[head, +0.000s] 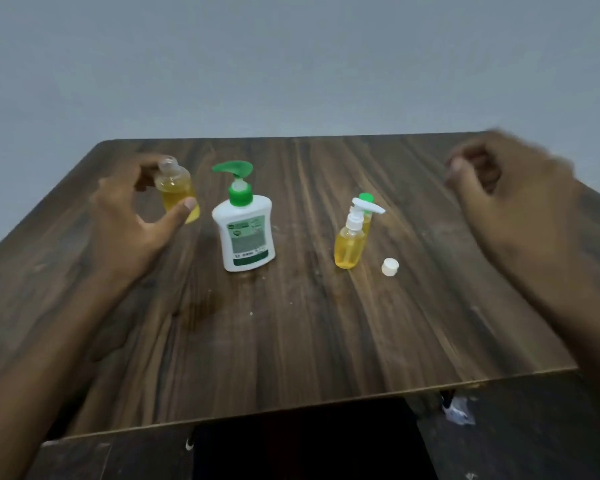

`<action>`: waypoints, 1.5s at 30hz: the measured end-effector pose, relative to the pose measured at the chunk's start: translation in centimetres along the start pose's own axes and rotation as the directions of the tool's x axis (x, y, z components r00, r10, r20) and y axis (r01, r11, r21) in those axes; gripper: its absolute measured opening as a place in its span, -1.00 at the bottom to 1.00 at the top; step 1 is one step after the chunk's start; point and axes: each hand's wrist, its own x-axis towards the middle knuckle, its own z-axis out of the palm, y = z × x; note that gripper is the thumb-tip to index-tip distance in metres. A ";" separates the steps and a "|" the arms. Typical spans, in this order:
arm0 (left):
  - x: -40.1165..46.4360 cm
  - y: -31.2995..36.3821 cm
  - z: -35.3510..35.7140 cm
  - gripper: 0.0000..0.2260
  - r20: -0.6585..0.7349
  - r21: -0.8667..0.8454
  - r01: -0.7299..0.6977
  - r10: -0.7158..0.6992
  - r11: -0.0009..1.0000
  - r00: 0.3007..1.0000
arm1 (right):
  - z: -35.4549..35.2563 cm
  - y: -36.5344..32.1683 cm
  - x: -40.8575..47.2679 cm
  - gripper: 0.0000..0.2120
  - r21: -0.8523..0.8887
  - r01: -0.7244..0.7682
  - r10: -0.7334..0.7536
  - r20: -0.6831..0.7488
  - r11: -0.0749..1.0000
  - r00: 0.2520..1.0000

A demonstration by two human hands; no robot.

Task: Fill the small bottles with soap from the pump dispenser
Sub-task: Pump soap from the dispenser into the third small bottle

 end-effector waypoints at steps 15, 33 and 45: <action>-6.2 11.4 3.7 -0.64 0.208 -0.190 0.062 -0.022 0.980 0.978 | 9.8 5.6 -7.3 -0.82 0.027 -0.172 0.148 0.398 0.985 0.905; -8.5 10.1 9.8 -0.61 0.401 -0.217 0.237 -0.135 0.947 0.906 | 4.8 -4.1 -5.3 -0.69 0.264 0.111 -0.220 0.431 0.958 0.875; -9.0 9.5 10.4 -0.54 0.364 -0.200 0.242 -0.157 0.950 0.918 | 6.0 -7.7 -2.0 -0.81 0.017 0.455 -0.335 0.703 0.890 0.627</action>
